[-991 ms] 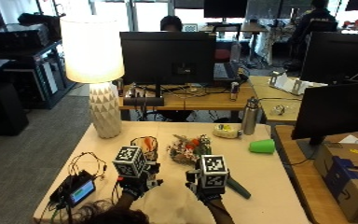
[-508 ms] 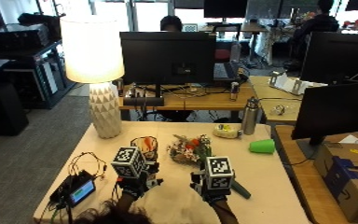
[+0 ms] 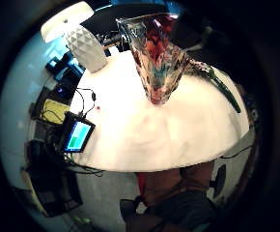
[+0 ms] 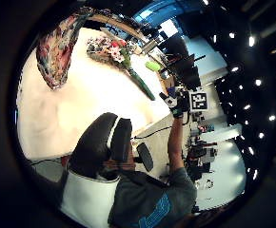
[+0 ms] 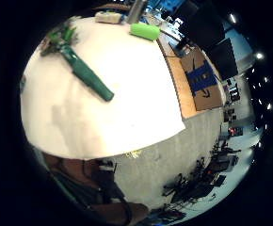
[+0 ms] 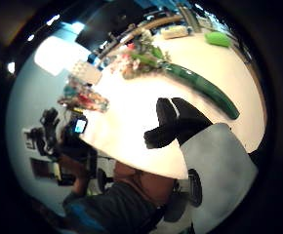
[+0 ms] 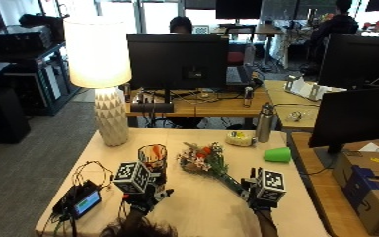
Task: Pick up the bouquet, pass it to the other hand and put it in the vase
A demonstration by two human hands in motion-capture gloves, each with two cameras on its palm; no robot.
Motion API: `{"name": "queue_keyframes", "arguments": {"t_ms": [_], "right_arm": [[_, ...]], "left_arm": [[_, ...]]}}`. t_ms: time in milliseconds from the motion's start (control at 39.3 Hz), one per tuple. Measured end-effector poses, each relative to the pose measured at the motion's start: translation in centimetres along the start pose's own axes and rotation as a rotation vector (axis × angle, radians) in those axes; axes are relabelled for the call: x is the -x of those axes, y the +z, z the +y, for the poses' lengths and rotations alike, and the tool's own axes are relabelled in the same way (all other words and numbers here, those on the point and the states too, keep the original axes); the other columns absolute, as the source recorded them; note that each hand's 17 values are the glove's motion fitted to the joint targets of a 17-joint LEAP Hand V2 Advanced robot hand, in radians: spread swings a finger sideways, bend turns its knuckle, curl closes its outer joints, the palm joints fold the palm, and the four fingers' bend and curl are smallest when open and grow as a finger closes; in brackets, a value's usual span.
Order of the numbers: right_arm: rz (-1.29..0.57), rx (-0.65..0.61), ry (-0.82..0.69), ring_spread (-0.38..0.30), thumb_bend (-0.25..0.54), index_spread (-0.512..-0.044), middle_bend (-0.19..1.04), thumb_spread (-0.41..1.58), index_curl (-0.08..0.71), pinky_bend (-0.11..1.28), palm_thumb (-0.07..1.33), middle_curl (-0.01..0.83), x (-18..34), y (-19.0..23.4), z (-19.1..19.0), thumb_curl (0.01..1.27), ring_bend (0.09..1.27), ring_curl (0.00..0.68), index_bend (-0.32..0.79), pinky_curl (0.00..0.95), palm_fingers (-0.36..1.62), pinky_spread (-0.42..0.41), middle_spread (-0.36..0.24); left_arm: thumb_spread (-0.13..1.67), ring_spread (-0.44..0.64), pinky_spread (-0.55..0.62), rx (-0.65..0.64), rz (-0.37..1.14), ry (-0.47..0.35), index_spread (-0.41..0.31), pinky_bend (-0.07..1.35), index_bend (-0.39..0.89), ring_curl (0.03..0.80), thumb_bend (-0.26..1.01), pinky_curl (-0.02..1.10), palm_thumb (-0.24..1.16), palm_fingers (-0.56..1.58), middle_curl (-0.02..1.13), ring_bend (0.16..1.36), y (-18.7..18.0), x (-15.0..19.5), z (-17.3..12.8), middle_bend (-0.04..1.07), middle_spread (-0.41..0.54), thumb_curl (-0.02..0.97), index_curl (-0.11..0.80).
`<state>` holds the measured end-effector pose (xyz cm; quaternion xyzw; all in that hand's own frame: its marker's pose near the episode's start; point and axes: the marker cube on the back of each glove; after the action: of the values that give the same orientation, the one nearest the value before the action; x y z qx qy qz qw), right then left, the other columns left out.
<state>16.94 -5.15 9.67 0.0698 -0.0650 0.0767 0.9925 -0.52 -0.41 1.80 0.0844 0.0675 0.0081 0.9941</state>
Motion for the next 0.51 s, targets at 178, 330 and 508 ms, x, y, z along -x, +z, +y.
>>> {"name": "queue_keyframes", "arguments": {"t_ms": [178,330,508], "right_arm": [[0.006,0.079,0.061,0.191,-0.013,-0.358,0.19,1.12,0.228,0.49,0.67,0.316,-2.6,3.3,-1.7,0.35,0.33,0.248,0.12,0.359,0.10,0.324,0.060],[0.001,0.187,0.109,0.193,-0.016,-0.359,0.20,1.11,0.225,0.52,0.69,0.322,-4.2,7.6,-3.3,0.36,0.33,0.252,0.12,0.367,0.10,0.322,0.057],[0.016,0.283,0.147,0.186,-0.008,-0.353,0.21,1.09,0.218,0.55,0.73,0.333,-4.2,10.8,-4.4,0.37,0.35,0.259,0.11,0.370,0.15,0.312,0.050]], "left_arm": [[1.02,0.21,0.38,0.019,0.003,-0.009,-0.057,0.40,0.10,0.297,-0.03,0.35,0.27,0.36,0.35,0.60,0.7,0.3,-0.1,0.20,0.063,0.271,0.221],[1.02,0.21,0.37,0.017,0.000,-0.015,-0.052,0.40,0.11,0.298,-0.03,0.35,0.27,0.35,0.36,0.59,1.3,0.4,-0.1,0.20,0.064,0.275,0.220],[1.02,0.21,0.37,0.028,-0.005,-0.023,-0.049,0.41,0.11,0.298,-0.03,0.36,0.27,0.35,0.37,0.60,1.6,0.4,-0.2,0.20,0.069,0.278,0.219]]}}
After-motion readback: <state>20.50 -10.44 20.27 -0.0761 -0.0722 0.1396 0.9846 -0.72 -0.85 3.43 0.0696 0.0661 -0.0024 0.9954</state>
